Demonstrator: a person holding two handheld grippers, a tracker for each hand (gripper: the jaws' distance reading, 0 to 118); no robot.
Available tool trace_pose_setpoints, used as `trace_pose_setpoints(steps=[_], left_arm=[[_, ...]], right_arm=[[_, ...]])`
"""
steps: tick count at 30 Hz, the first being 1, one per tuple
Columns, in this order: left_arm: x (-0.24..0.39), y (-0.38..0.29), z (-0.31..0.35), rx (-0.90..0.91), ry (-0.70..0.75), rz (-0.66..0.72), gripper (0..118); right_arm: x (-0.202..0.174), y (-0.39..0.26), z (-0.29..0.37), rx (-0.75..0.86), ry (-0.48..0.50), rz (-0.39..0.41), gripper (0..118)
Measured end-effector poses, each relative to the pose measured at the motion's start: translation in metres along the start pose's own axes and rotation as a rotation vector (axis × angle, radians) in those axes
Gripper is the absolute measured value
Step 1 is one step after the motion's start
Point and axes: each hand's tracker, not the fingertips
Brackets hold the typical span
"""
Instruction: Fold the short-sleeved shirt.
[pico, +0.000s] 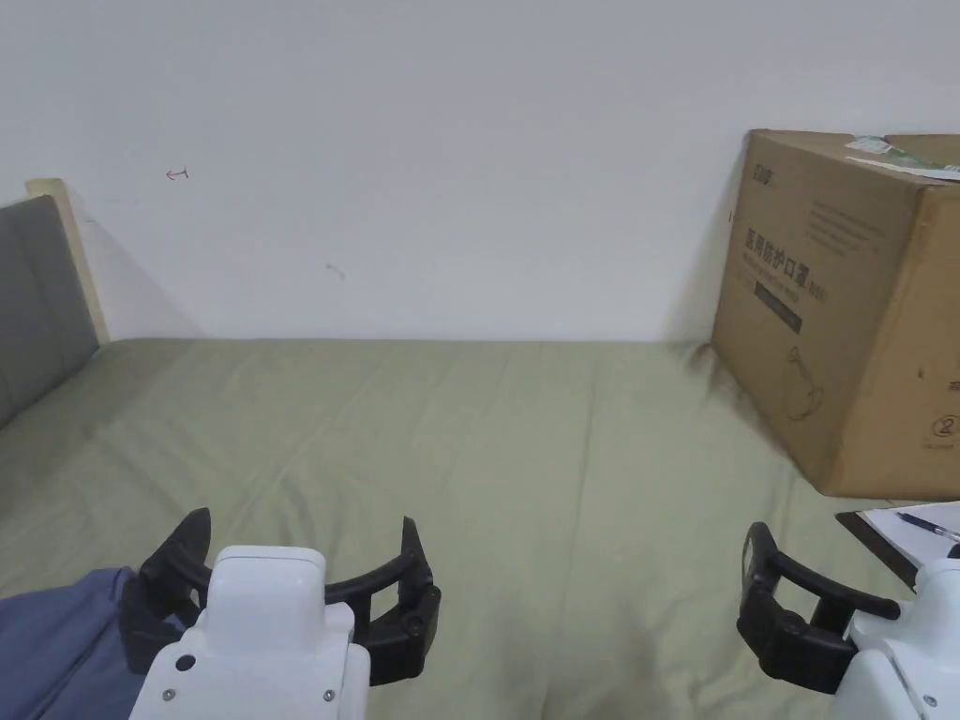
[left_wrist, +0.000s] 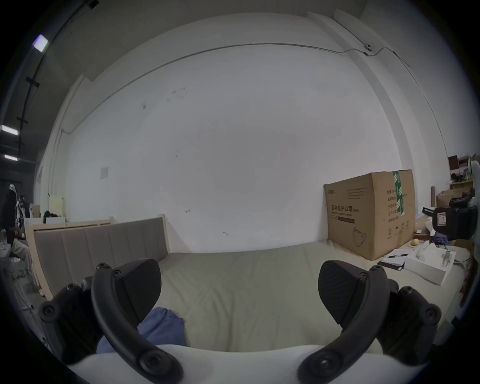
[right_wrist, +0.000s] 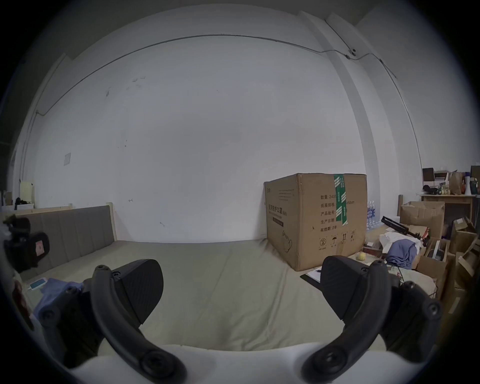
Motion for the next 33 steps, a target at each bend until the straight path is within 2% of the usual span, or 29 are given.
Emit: trace_pose_setpoints(steps=[6, 15, 28, 33], left_arm=[[-0.001, -0.003, -0.004, -0.043, -0.011, 0.017, 118], [0.004, -0.003, -0.008, -0.106, -0.13, 0.046, 118], [0.009, -0.004, -0.009, -0.121, -0.074, 0.077, 118], [0.004, -0.001, -0.011, -0.122, -0.056, 0.098, 118]], right_arm=[[-0.001, 0.003, 0.003, -0.001, 0.009, 0.033, 118], [-0.001, 0.003, 0.004, -0.015, 0.03, 0.015, 118], [-0.001, -0.001, 0.001, -0.051, 0.045, 0.017, 117], [0.0, -0.003, -0.001, -0.065, 0.045, 0.005, 113]])
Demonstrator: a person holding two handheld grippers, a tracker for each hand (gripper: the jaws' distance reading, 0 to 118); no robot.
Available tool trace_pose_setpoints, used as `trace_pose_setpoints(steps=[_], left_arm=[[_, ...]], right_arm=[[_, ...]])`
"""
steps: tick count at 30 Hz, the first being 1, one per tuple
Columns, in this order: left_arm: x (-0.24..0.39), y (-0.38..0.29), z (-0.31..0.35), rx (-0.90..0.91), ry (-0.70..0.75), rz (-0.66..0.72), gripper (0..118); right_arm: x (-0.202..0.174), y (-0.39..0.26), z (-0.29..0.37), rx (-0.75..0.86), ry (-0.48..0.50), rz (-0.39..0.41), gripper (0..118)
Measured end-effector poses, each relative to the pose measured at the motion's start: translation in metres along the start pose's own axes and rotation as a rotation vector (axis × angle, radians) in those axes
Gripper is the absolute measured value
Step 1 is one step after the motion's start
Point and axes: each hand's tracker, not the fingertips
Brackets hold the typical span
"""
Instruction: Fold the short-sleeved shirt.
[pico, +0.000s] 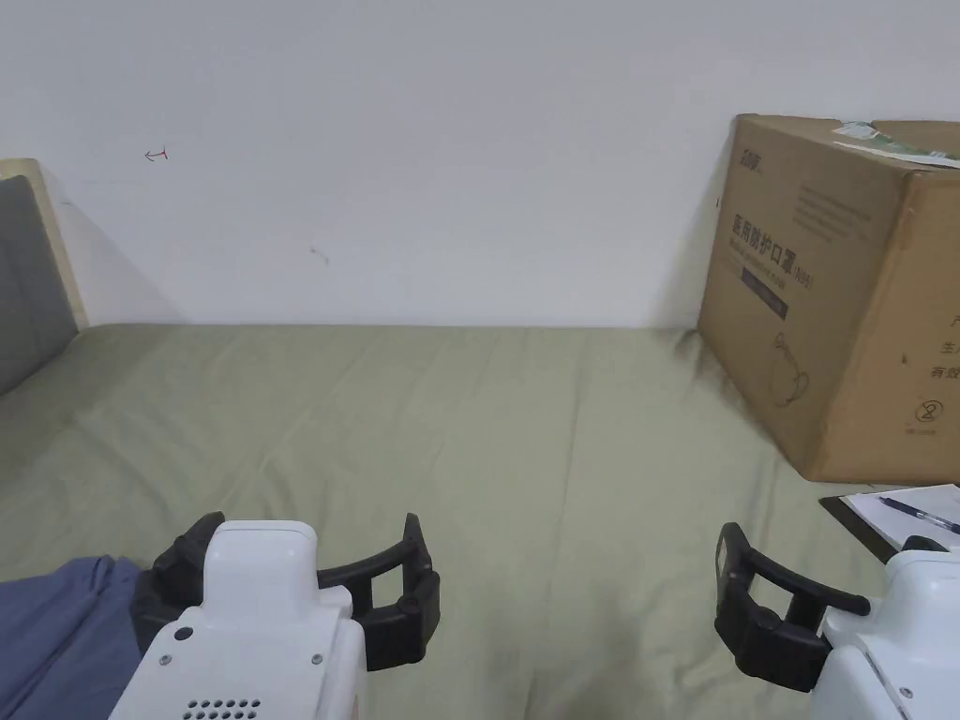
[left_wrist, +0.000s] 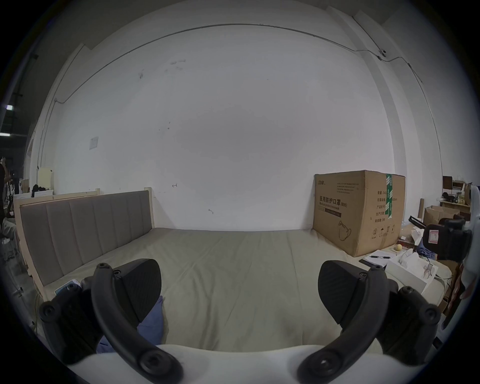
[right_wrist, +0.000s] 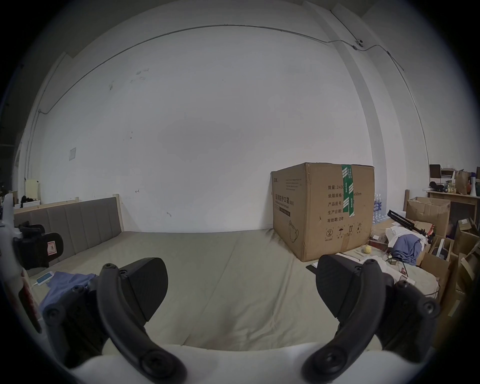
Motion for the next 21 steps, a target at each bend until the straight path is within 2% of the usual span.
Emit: trace_pose_setpoints(steps=[2, 3, 4, 5, 6, 7, 8, 9, 10, 13, 15, 21], left_arm=[[-0.0015, 0.0008, 0.0001, 0.004, 0.004, 0.006, 117], [-0.0024, 0.0009, 0.0002, 0.005, 0.003, 0.004, 112], [-0.0027, 0.0009, 0.0008, 0.011, 0.007, -0.001, 98], [-0.0029, 0.0007, 0.0025, 0.02, 0.005, -0.011, 72], [-0.0025, 0.0009, 0.0039, 0.036, 0.016, -0.026, 59], [-0.0018, 0.001, 0.0039, 0.038, 0.03, -0.046, 59], [-0.0001, 0.0011, 0.0012, 0.019, 0.051, -0.074, 24], [-0.0004, 0.0007, -0.001, 0.004, 0.071, -0.085, 0], [-0.0014, 0.0006, -0.0002, 0.012, 0.064, -0.069, 0], [-0.0085, 0.0022, 0.0013, 0.005, 0.042, -0.023, 0], [-0.0086, 0.0028, 0.0009, 0.009, 0.048, -0.027, 0], [-0.0069, 0.0039, 0.0007, 0.008, 0.037, -0.029, 0]], right_arm=[[0.0007, -0.0003, -0.0006, -0.004, 0.004, 0.002, 108], [0.001, -0.0003, -0.0008, -0.005, 0.005, 0.003, 104], [0.0006, 0.0, -0.0005, -0.006, 0.007, 0.005, 95], [0.0004, 0.0002, -0.0004, -0.008, 0.007, 0.006, 78], [0.0002, 0.0004, -0.0004, -0.01, 0.003, 0.011, 69], [-0.0012, 0.0007, -0.0009, -0.017, -0.016, 0.032, 69], [-0.0032, 0.0009, -0.0016, -0.024, -0.045, 0.062, 40], [-0.004, 0.0005, -0.0033, -0.034, -0.054, 0.075, 11], [-0.0032, 0.0011, -0.0044, -0.038, -0.056, 0.072, 0], [0.003, 0.0025, -0.0061, -0.063, 0.021, 0.015, 0], [0.0013, 0.0024, -0.0056, -0.056, -0.007, 0.032, 0], [0.0038, 0.004, -0.0055, -0.053, -0.001, 0.023, 0]])
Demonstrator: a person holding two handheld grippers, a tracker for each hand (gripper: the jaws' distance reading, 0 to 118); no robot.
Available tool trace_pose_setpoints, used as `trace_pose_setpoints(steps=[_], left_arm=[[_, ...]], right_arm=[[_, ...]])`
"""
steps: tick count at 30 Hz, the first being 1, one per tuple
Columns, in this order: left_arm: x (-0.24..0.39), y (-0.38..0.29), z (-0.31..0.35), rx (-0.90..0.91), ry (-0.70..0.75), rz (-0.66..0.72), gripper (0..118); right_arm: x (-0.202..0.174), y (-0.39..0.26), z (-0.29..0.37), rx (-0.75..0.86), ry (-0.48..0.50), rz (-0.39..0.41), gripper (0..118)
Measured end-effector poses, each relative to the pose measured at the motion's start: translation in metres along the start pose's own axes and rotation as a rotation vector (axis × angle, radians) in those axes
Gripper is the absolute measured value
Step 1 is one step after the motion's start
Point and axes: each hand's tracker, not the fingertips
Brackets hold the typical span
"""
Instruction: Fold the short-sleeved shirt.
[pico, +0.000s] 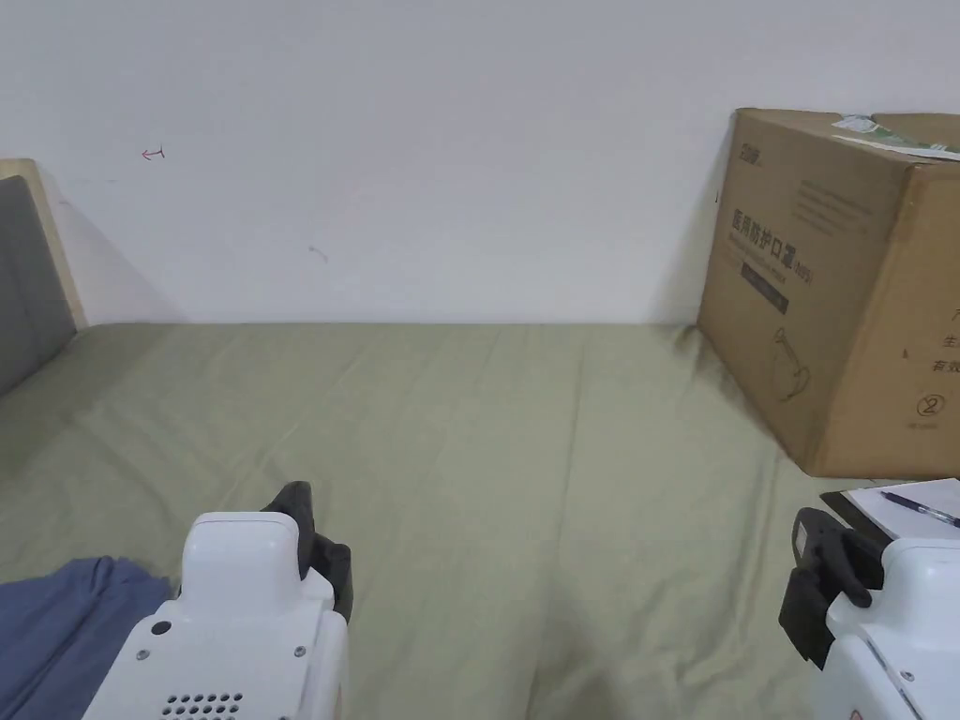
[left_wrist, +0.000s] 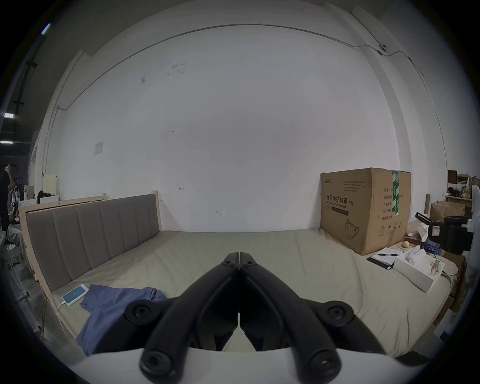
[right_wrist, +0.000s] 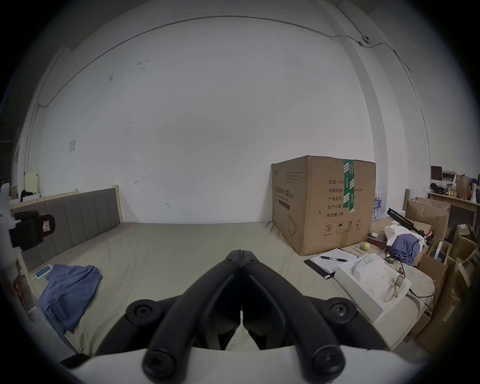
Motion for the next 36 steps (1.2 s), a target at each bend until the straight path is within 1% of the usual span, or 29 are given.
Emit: trace_pose_setpoints(steps=[8, 10, 12, 13, 16, 19, 21, 23, 24, 26, 30, 33, 36], left_arm=[[0.001, 0.0, 0.001, -0.005, -0.011, -0.006, 0], [-0.006, 0.0, 0.004, -0.008, -0.004, -0.007, 0], [-0.018, 0.001, 0.01, -0.006, 0.043, -0.023, 0], [-0.026, 0.001, 0.014, -0.001, 0.086, -0.034, 0], [-0.069, 0.004, 0.029, -0.013, 0.183, -0.035, 0], [-0.116, 0.005, 0.051, -0.01, 0.315, -0.024, 0], [-0.139, 0.004, 0.065, -0.011, 0.404, -0.036, 0], [-0.159, 0.003, 0.075, -0.02, 0.452, -0.029, 0], [-0.167, 0.003, 0.08, -0.023, 0.465, -0.016, 0], [-0.177, 0.001, 0.085, -0.028, 0.492, -0.001, 0], [-0.187, -0.005, 0.087, -0.032, 0.521, 0.01, 0], [-0.192, -0.01, 0.081, -0.041, 0.525, 0.014, 0], [-0.202, -0.007, 0.062, -0.058, 0.535, 0.022, 0]], right_arm=[[-0.001, 0.001, 0.0, -0.005, -0.003, 0.0, 0], [-0.008, 0.002, -0.002, -0.006, 0.0, 0.01, 0], [-0.024, 0.001, -0.005, -0.001, 0.03, 0.034, 0], [-0.034, 0.001, -0.007, 0.002, 0.054, 0.041, 0], [-0.082, 0.001, -0.017, -0.01, 0.187, 0.031, 0], [-0.136, 0.004, -0.019, 0.002, 0.329, 0.053, 0], [-0.169, 0.007, -0.016, 0.007, 0.391, 0.08, 0], [-0.19, 0.011, -0.015, -0.009, 0.478, 0.039, 0], [-0.198, 0.013, -0.016, -0.021, 0.497, 0.016, 0], [-0.207, 0.017, -0.017, -0.022, 0.485, 0.008, 0], [-0.21, 0.021, -0.025, -0.034, 0.492, -0.012, 0], [-0.207, 0.022, -0.03, -0.051, 0.482, -0.013, 0], [-0.202, 0.023, -0.032, -0.063, 0.475, -0.012, 0]])
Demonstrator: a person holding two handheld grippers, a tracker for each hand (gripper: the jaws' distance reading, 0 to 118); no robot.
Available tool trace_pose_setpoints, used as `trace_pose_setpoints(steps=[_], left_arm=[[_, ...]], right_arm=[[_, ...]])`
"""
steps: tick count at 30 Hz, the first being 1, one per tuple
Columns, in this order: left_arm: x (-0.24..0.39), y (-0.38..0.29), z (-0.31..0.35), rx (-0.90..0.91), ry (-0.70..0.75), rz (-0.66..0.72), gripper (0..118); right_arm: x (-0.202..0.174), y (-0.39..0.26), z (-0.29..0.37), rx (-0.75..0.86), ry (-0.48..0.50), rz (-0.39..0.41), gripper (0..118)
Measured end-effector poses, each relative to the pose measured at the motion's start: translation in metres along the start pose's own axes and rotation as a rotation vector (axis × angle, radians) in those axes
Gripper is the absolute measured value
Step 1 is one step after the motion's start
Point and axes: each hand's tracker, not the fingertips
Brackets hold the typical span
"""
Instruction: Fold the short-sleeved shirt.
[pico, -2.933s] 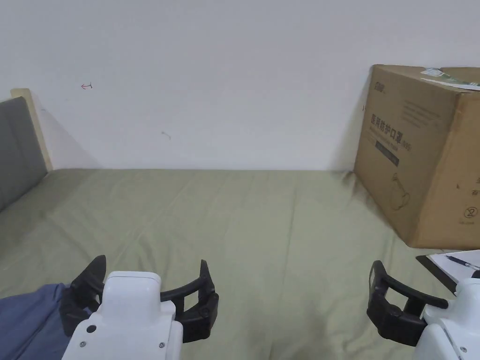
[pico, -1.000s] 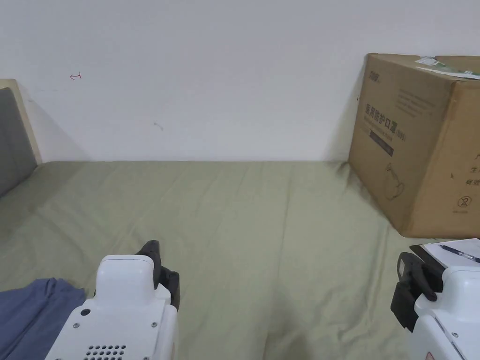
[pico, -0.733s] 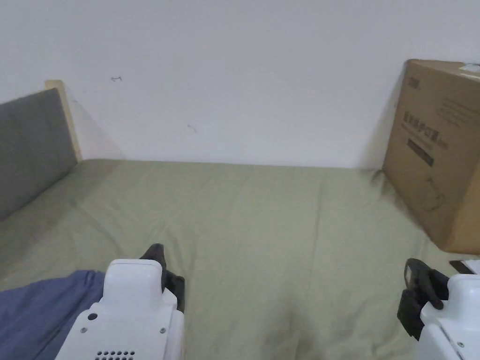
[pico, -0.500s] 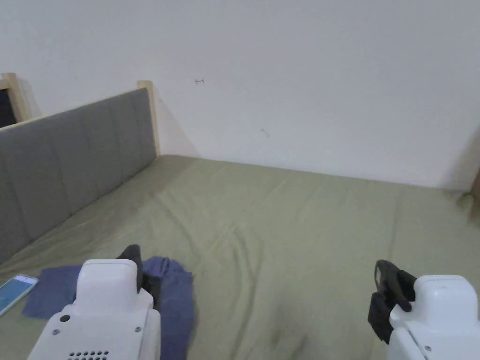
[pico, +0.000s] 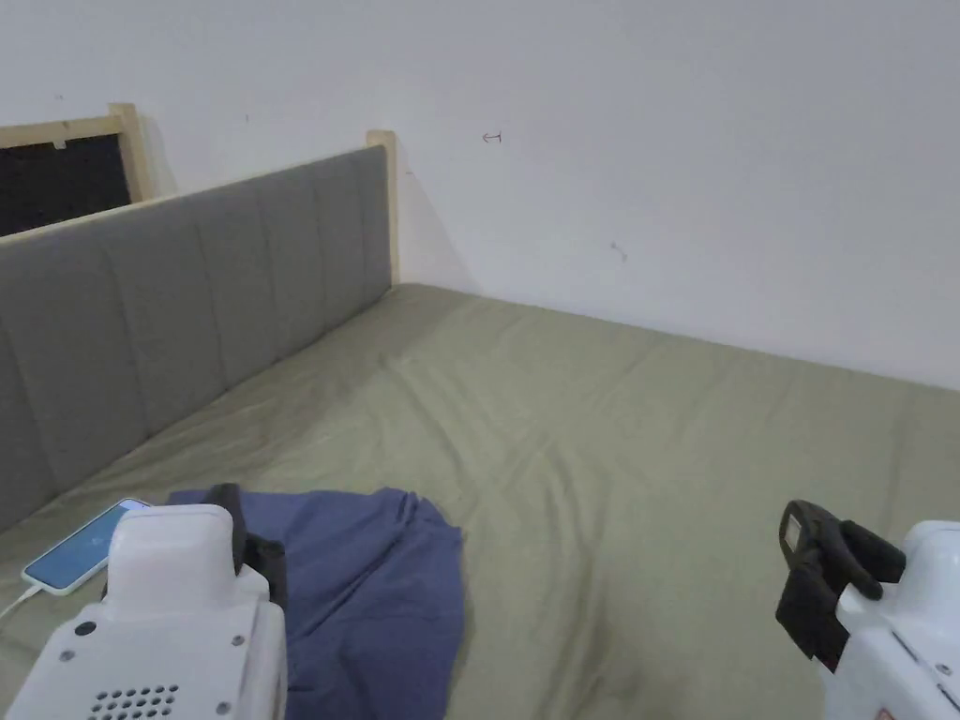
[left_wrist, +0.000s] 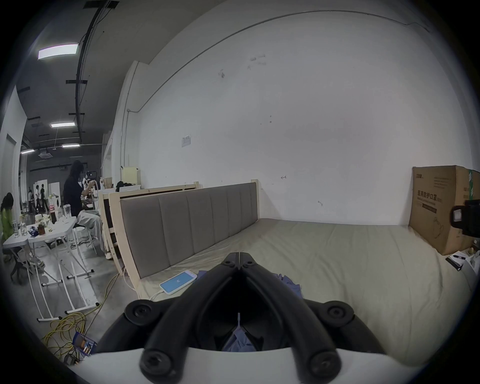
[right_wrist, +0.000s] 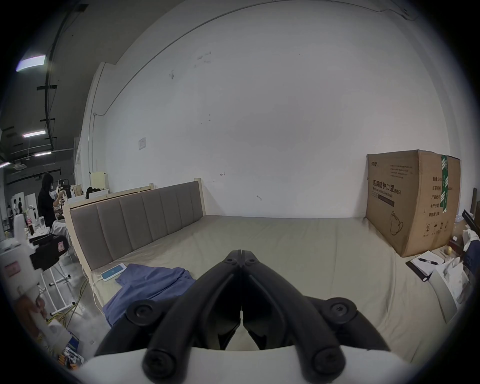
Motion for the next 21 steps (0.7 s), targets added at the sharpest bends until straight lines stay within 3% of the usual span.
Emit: trace_pose_setpoints(steps=[2, 5, 9, 12, 13, 14, 15, 16, 17, 21], left_arm=[[-0.003, 0.009, -0.033, -0.015, -0.001, 0.007, 0], [-0.01, 0.018, -0.109, -0.227, -0.088, 0.005, 0], [-0.011, -0.02, -0.237, -0.824, -0.31, -0.041, 0], [-0.009, -0.07, -0.287, -1.018, -0.342, 0.006, 2], [-0.009, -0.083, -0.299, -1.04, -0.337, 0.014, 19], [-0.006, -0.097, -0.304, -1.052, -0.317, 0.009, 67], [-0.003, -0.111, -0.314, -1.066, -0.271, -0.009, 106], [-0.003, -0.12, -0.317, -1.03, -0.223, -0.015, 117], [-0.001, -0.128, -0.326, -0.982, -0.21, -0.032, 111], [0.005, -0.155, -0.35, -1.007, -0.218, -0.113, 112]], right_arm=[[0.004, 0.0, 0.0, -0.013, 0.006, 0.005, 0], [0.009, -0.002, -0.006, -0.053, 0.015, 0.024, 0], [0.017, -0.011, -0.018, -0.129, 0.02, 0.03, 0], [0.023, -0.021, -0.027, -0.179, 0.019, 0.037, 0], [0.025, -0.024, -0.029, -0.194, 0.019, 0.043, 0], [0.028, -0.027, -0.032, -0.21, 0.018, 0.049, 0], [0.03, -0.03, -0.034, -0.225, 0.016, 0.056, 0], [0.033, -0.033, -0.036, -0.241, 0.014, 0.063, 0], [0.035, -0.036, -0.038, -0.258, 0.009, 0.068, 0], [0.042, -0.045, -0.046, -0.314, 0.001, 0.07, 0]])
